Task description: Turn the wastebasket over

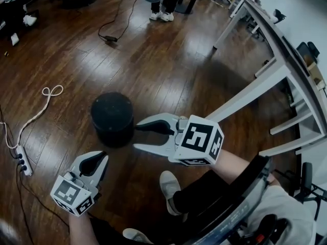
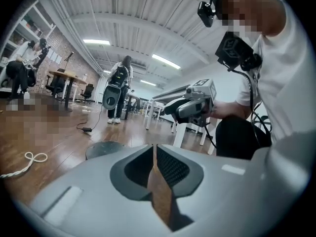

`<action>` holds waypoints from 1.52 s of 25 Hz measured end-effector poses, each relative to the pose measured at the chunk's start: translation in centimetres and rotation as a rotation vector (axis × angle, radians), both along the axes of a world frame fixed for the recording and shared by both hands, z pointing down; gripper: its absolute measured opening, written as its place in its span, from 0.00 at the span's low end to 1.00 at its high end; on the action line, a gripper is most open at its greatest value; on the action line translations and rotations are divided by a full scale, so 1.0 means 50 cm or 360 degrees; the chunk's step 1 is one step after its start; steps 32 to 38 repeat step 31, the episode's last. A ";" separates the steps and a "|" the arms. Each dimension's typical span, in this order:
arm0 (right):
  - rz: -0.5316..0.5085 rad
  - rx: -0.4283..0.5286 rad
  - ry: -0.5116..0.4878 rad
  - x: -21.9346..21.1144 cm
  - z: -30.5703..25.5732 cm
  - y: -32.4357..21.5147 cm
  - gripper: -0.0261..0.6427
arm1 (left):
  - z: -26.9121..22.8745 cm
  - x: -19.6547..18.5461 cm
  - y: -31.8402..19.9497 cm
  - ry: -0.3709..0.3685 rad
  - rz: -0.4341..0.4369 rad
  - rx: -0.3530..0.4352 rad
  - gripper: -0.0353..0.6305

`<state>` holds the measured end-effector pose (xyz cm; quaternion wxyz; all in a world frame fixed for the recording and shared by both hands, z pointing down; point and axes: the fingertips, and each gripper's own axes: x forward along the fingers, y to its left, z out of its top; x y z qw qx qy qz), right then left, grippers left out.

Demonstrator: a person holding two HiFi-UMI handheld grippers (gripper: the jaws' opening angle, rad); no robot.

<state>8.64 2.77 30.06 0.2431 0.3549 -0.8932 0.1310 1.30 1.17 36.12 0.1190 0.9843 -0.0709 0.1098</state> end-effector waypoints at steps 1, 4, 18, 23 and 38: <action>0.0000 -0.0003 -0.0007 0.000 0.000 0.000 0.28 | 0.000 0.000 0.001 0.0004 0.0000 -0.0001 0.09; 0.0002 -0.0016 -0.0014 0.003 0.003 0.002 0.28 | 0.002 0.004 0.002 0.0006 0.0014 0.0002 0.09; -0.0028 -0.0037 -0.0023 -0.002 0.012 -0.011 0.26 | 0.040 0.004 -0.012 -0.0048 0.0008 -0.0040 0.08; -0.0030 -0.0043 -0.0023 -0.002 0.016 -0.019 0.26 | 0.047 0.005 -0.017 -0.0056 0.0009 -0.0049 0.08; -0.0032 -0.0048 -0.0019 -0.004 0.018 -0.029 0.26 | 0.056 0.007 -0.026 -0.0073 0.0015 -0.0045 0.08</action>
